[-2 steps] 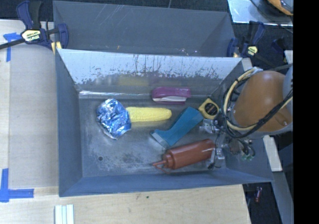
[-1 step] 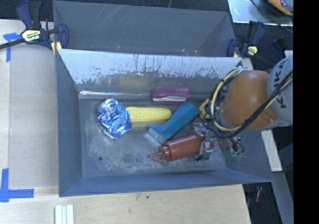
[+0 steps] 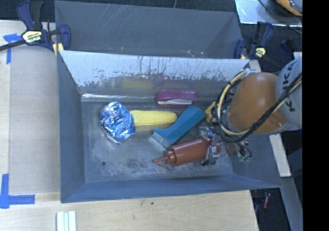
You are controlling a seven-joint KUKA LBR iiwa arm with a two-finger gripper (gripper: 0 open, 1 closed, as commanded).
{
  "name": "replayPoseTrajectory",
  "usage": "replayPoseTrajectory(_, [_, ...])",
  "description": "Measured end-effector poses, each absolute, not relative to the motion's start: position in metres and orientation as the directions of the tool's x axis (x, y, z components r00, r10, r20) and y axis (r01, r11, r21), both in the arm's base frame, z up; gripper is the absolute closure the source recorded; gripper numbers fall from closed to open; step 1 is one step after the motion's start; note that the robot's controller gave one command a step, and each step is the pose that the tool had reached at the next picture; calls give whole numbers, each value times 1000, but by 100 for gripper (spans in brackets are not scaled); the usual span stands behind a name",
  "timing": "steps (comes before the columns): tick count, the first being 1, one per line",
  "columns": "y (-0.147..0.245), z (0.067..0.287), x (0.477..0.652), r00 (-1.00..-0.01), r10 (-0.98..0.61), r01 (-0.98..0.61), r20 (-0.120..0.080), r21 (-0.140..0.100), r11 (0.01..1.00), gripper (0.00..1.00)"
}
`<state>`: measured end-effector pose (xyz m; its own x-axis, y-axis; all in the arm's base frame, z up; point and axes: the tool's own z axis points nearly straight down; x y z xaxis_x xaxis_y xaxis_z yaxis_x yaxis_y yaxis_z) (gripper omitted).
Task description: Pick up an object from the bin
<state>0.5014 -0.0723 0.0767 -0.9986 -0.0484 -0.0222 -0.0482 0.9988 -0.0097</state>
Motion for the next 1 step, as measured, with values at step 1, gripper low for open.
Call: replayPoseTrajectory(1, [-72,174,505,-999,-45,-45,-22,-9,999,100])
